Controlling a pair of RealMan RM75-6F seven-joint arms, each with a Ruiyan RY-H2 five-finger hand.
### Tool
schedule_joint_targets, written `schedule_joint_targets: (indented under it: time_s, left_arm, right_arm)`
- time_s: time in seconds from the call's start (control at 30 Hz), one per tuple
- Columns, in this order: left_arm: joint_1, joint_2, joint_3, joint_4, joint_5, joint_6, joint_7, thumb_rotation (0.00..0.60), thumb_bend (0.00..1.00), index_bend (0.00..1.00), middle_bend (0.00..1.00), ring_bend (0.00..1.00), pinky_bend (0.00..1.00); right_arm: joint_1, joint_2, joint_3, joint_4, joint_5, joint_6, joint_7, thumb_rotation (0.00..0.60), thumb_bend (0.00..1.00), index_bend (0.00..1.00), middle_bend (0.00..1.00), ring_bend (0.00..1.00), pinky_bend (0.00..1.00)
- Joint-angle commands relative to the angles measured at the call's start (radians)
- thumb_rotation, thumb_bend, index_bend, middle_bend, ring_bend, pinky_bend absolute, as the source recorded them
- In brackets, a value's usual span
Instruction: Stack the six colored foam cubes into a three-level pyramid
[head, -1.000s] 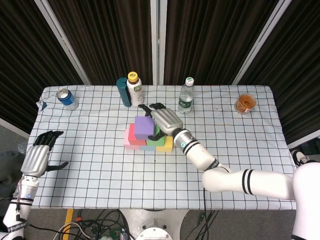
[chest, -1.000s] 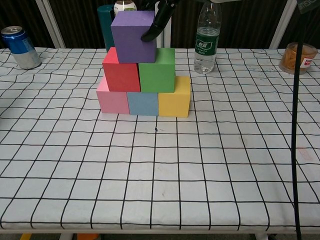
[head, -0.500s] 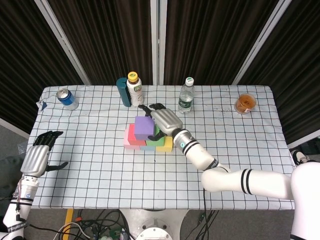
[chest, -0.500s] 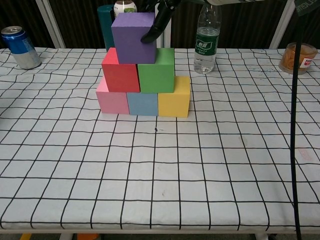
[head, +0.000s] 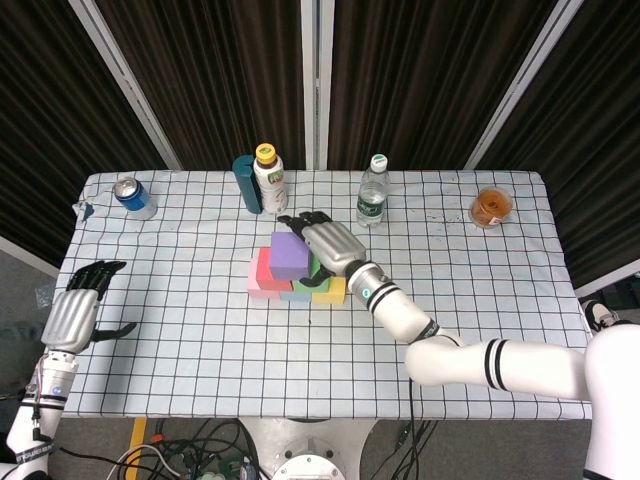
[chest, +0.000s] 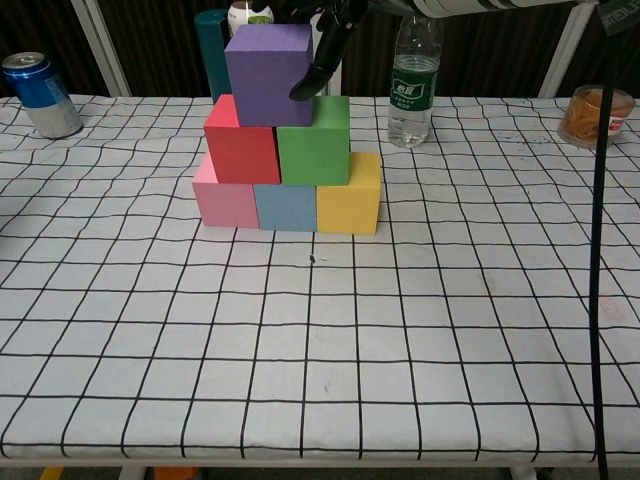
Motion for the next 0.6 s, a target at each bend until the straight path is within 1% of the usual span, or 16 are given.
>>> schedule_joint_targets:
  time_s: [0.03, 0.13, 0.2, 0.3, 0.37, 0.43, 0.47, 0.53, 0.6]
  left_arm:
    - [-0.003, 0.003, -0.003, -0.005, -0.002, -0.003, 0.005, 0.600, 0.09, 0.14, 0.12, 0.07, 0.10]
    - [0.003, 0.006, 0.001, 0.002, 0.001, 0.004, 0.002, 0.600, 0.09, 0.14, 0.12, 0.07, 0.10]
    - [0.006, 0.009, -0.004, 0.009, -0.005, 0.011, -0.001, 0.600, 0.09, 0.14, 0.12, 0.07, 0.10]
    - [0.018, 0.009, -0.013, 0.028, -0.024, 0.026, -0.002, 0.600, 0.09, 0.14, 0.12, 0.07, 0.10]
    - [0.029, 0.008, -0.016, 0.044, -0.045, 0.034, -0.002, 0.600, 0.09, 0.14, 0.12, 0.07, 0.10]
    - [0.040, 0.007, -0.018, 0.058, -0.060, 0.042, -0.003, 0.600, 0.09, 0.14, 0.12, 0.07, 0.10]
    - [0.049, 0.004, -0.018, 0.068, -0.069, 0.050, -0.001, 0.600, 0.09, 0.14, 0.12, 0.07, 0.10]
    - [0.064, -0.005, -0.017, 0.090, -0.077, 0.068, 0.008, 0.600, 0.09, 0.15, 0.12, 0.07, 0.10]
    - [0.076, -0.014, -0.014, 0.104, -0.078, 0.088, 0.019, 0.600, 0.09, 0.16, 0.12, 0.07, 0.10]
  right_arm:
    - [-0.009, 0.013, 0.006, -0.018, -0.014, 0.008, 0.009, 0.600, 0.12, 0.00, 0.07, 0.00, 0.00]
    - [-0.041, 0.051, 0.019, -0.069, -0.052, 0.037, 0.031, 0.600, 0.12, 0.00, 0.05, 0.00, 0.00]
    - [-0.082, 0.097, 0.025, -0.123, -0.097, 0.070, 0.055, 0.600, 0.12, 0.00, 0.03, 0.00, 0.00]
    - [-0.183, 0.166, 0.009, -0.201, -0.211, 0.171, 0.089, 0.600, 0.12, 0.00, 0.02, 0.00, 0.00]
    - [-0.280, 0.202, -0.024, -0.238, -0.313, 0.275, 0.116, 0.600, 0.12, 0.00, 0.02, 0.00, 0.00]
    - [-0.371, 0.216, -0.067, -0.244, -0.414, 0.383, 0.136, 0.600, 0.12, 0.00, 0.04, 0.00, 0.00]
    - [-0.433, 0.222, -0.101, -0.239, -0.479, 0.449, 0.157, 0.600, 0.12, 0.00, 0.06, 0.00, 0.00]
    - [-0.537, 0.235, -0.162, -0.218, -0.577, 0.538, 0.211, 0.600, 0.14, 0.00, 0.09, 0.00, 0.00]
    - [-0.619, 0.247, -0.214, -0.192, -0.652, 0.599, 0.261, 0.600, 0.15, 0.00, 0.10, 0.00, 0.00]
